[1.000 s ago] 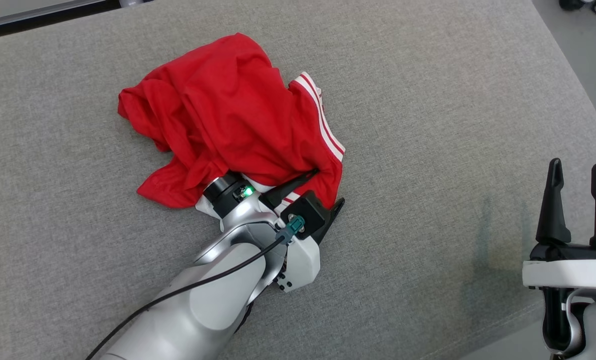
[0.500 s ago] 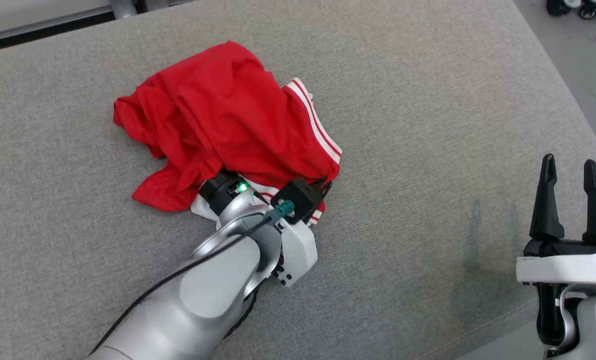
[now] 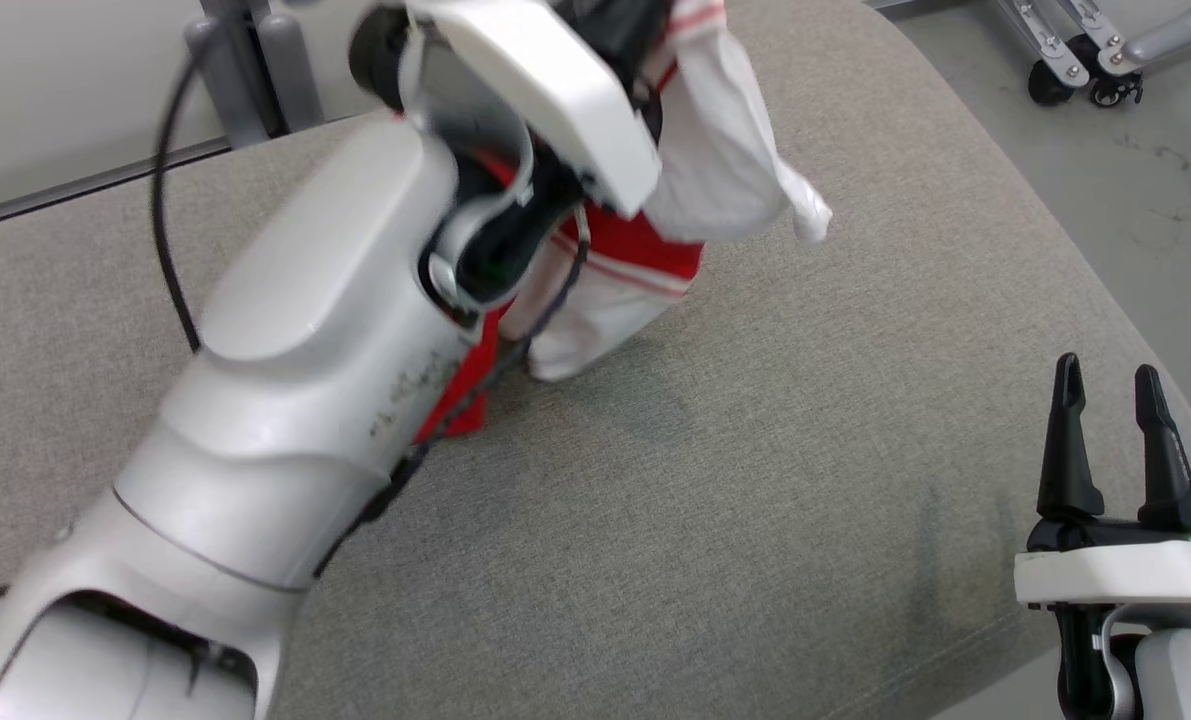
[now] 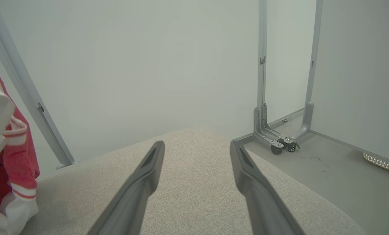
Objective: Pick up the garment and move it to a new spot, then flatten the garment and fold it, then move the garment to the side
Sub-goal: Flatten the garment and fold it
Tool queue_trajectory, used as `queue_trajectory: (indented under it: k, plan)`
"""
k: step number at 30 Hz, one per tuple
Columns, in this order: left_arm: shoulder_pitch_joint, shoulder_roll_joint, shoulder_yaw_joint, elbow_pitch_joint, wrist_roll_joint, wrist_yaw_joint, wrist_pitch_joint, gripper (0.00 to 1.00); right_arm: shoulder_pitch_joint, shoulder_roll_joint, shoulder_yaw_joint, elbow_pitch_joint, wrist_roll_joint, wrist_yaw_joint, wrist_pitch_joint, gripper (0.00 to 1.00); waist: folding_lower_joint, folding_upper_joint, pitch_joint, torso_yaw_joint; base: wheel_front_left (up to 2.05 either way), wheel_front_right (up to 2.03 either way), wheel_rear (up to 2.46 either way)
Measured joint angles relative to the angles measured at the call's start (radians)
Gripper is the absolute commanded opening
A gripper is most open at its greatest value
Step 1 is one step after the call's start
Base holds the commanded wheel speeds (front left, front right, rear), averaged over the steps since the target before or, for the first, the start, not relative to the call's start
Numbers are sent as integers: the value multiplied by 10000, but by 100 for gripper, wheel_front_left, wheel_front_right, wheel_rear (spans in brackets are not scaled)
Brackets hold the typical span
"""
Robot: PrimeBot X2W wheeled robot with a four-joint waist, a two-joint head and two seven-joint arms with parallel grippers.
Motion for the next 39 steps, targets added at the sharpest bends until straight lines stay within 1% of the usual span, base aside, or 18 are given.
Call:
queue_trajectory:
  k: [4,8,12,15,18,20,21,22,23,25,27,31,32,33,34,35,37,39]
  plan:
    - [-1446,-12,821,-236,-374,268,-12,0,109,-2,-50,69,-88,0,0,100,0,0,-327,15,0,0,0]
    - [-2579,-13,1292,-236,-700,491,-182,0,213,2,-148,38,-215,0,2,100,0,0,-508,262,0,0,0]
    - [-2290,194,1565,-196,-918,717,-128,0,259,0,-410,-86,-380,0,0,100,0,0,-710,628,0,0,0]
    - [-608,991,1666,-541,-1060,951,-199,0,355,0,-602,-148,-458,0,2,100,0,0,-845,952,0,0,0]
    - [2065,2013,2059,-1112,-1302,1246,-621,0,527,4,-779,-171,-531,0,2,100,0,0,-965,1283,0,0,0]
    - [4013,2518,2472,-1507,-1726,1455,-907,0,639,2,-869,-188,-617,0,0,100,1,0,-1022,1515,0,0,0]
    - [4013,2518,2472,-1507,-1726,1455,-907,0,639,2,-869,-188,-617,0,0,100,1,0,-1022,1515,0,0,0]
    - [5705,2872,2949,-1768,-2090,1649,-1356,0,737,2,-965,-186,-715,0,2,100,0,0,-1051,1752,0,0,0]
    - [5705,2872,2949,-1768,-2090,1649,-1356,0,737,2,-965,-186,-715,0,2,100,0,0,-1051,1752,0,0,0]
    - [6999,3139,3302,-1969,-2357,1728,-1718,0,795,2,-1047,-207,-805,0,0,100,0,0,-1046,2007,0,0,0]
    - [7866,3120,3501,-2057,-2654,1737,-1879,0,835,4,-1080,-209,-907,0,0,100,0,0,-1002,2281,0,0,0]
    - [8318,3156,3616,-1854,-2640,1559,-2272,0,776,10,-978,-230,-1106,0,0,100,0,0,-828,2800,0,0,0]
    - [8303,3060,3620,-1791,-2675,1469,-2328,11,722,10,-982,-245,-1145,0,2,100,0,0,-775,2924,0,0,0]
    - [8277,2940,3616,-1714,-2669,1383,-2451,73,647,6,-978,-261,-1170,0,2,100,0,0,-720,3040,0,0,0]
    - [8225,2807,3630,-1622,-2669,1271,-2550,73,592,0,-976,-284,-1221,0,2,100,0,0,-665,3149,0,0,0]
    - [8133,2706,3649,-1519,-2667,1170,-2652,100,552,2,-957,-301,-1243,0,2,100,0,0,-607,3254,0,0,0]
    - [7871,2642,3661,-1406,-2318,897,-2932,100,471,6,-924,-318,-1338,0,0,100,0,0,-492,3429,0,0,0]
    - [7672,2650,3772,-1415,-1459,570,-3154,100,446,4,-924,-360,-1352,0,0,100,0,0,-394,3579,0,0,0]
